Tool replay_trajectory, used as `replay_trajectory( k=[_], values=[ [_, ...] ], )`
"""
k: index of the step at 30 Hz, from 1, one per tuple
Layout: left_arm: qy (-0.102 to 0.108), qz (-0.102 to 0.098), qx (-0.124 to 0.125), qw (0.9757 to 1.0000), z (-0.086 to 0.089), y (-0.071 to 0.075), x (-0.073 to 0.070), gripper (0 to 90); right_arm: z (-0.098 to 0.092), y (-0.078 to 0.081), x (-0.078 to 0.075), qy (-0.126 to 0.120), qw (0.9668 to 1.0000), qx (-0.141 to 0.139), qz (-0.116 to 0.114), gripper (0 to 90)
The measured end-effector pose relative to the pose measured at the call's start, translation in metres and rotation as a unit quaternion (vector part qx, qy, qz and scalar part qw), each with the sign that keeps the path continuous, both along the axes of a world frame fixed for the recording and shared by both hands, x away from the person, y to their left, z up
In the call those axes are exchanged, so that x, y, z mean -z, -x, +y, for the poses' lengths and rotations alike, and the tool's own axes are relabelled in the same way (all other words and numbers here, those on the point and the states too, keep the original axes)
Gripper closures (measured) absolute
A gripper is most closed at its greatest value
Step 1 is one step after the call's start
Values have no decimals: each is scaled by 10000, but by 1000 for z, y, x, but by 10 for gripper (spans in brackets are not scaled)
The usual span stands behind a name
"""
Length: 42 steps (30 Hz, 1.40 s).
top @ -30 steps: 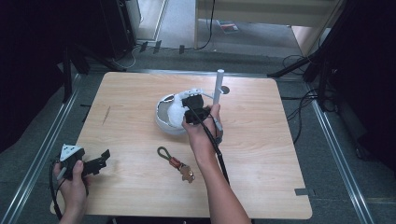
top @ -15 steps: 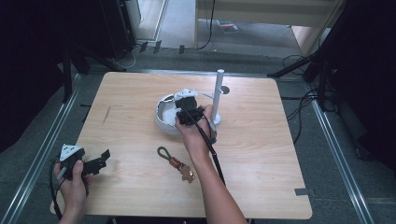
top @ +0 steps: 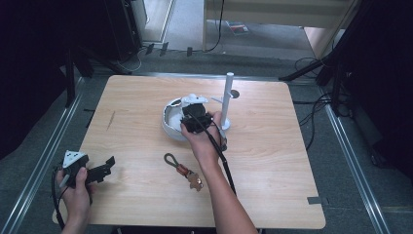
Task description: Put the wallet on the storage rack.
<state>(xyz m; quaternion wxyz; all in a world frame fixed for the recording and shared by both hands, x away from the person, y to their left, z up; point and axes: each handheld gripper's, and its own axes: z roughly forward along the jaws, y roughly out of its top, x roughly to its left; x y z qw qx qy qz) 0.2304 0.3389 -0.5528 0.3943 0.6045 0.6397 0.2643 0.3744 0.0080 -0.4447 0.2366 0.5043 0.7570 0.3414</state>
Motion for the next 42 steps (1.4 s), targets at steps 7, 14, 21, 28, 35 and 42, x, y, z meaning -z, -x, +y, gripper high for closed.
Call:
replay_trajectory(
  k=[7,14,21,28,35,42],
  values=[
    [-1,5,11,10000,0,0,0,4,1,3,7,28,9999,-119,-2,573],
    [-13,22,26,10000,0,0,0,4,-2,3,5,-98,9991,-421,15,514],
    [-11,25,28,10000,0,0,0,4,-5,3,5,-186,9980,-602,48,452],
    [10,25,32,10000,0,0,0,4,-14,7,6,-162,9966,-806,-34,330],
    [-10,28,33,10000,0,0,0,4,-27,17,3,93,9949,-1006,-18,277],
    [-11,24,32,10000,0,0,0,4,-40,28,-3,200,9935,-1122,-19,270]
  ],
)
